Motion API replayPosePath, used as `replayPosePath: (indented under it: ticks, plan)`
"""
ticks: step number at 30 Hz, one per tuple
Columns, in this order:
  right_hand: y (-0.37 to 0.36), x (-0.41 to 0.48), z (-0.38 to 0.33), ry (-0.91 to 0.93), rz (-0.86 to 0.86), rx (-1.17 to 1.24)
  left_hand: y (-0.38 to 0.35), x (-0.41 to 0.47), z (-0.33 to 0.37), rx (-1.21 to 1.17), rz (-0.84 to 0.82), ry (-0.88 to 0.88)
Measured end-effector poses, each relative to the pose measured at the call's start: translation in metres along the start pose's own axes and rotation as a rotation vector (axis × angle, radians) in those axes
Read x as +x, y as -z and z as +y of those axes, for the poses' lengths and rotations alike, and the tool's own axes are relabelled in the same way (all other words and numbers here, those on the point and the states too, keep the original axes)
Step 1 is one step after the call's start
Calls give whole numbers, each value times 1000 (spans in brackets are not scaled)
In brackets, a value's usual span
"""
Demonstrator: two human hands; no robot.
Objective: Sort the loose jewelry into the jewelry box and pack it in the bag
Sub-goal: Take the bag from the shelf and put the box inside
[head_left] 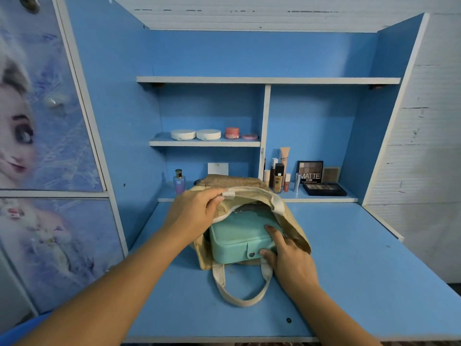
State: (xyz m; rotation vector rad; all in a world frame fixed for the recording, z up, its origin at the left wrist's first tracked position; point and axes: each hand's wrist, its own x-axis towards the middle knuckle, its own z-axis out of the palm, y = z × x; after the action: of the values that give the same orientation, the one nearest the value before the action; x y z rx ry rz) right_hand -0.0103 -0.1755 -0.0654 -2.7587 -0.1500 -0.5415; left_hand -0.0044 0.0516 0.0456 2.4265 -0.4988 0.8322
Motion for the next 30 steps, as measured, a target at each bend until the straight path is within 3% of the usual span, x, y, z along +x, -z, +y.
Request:
replayPosePath:
  ticks: [12, 15, 18, 20, 25, 30]
  plan:
    - [6, 7, -14, -101, -35, -111, -10, 2, 5, 69, 9, -18]
    - [10, 12, -17, 144, 124, -305, -5, 2, -4, 42, 18, 35]
    - [-1, 27, -13, 556, 275, -350, 1, 2, -10, 9, -12, 62]
    - [-8, 35, -14, 723, 282, -325, 3, 2, -7, -9, -28, 44]
    - [-14, 44, -12, 758, 221, -226, 7, 4, -5, -56, -69, 43]
    - [-15, 45, -7, 734, 362, -166, 9, 6, -15, -83, -142, 71]
